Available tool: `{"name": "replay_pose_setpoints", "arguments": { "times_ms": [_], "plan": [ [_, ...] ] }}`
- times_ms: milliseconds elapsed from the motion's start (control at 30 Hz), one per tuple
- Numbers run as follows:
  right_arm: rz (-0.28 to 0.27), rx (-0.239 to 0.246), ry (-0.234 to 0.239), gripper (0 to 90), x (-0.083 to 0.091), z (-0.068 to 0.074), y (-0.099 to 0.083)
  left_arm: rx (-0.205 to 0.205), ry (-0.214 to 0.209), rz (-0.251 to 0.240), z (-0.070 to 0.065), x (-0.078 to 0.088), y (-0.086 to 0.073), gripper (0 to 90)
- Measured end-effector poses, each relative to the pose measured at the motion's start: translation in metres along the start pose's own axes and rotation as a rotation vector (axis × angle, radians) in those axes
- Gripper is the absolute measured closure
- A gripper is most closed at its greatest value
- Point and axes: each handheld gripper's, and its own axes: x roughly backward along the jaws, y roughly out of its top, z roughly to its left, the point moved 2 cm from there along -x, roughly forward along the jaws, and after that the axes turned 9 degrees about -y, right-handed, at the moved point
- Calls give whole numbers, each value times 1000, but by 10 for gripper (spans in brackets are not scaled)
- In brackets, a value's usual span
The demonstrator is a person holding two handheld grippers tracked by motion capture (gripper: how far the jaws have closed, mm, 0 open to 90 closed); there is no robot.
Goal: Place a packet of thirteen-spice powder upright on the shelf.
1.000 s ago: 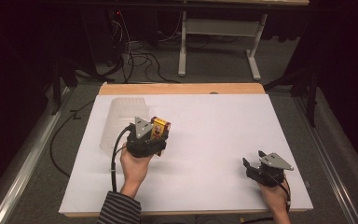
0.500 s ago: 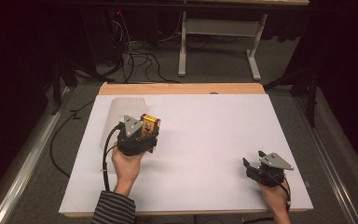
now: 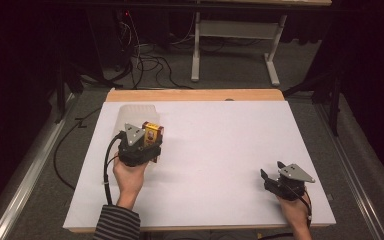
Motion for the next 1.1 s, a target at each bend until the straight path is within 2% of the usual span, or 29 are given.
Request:
{"name": "replay_pose_setpoints", "arguments": {
  "times_ms": [567,1100],
  "plan": [
    [0,-5,-1,329,0,0,0,26,31,3,14,3,-5,327],
    [-2,-2,-4,329,0,0,0,41,63,26,24,2,-12,327]
  ]
}}
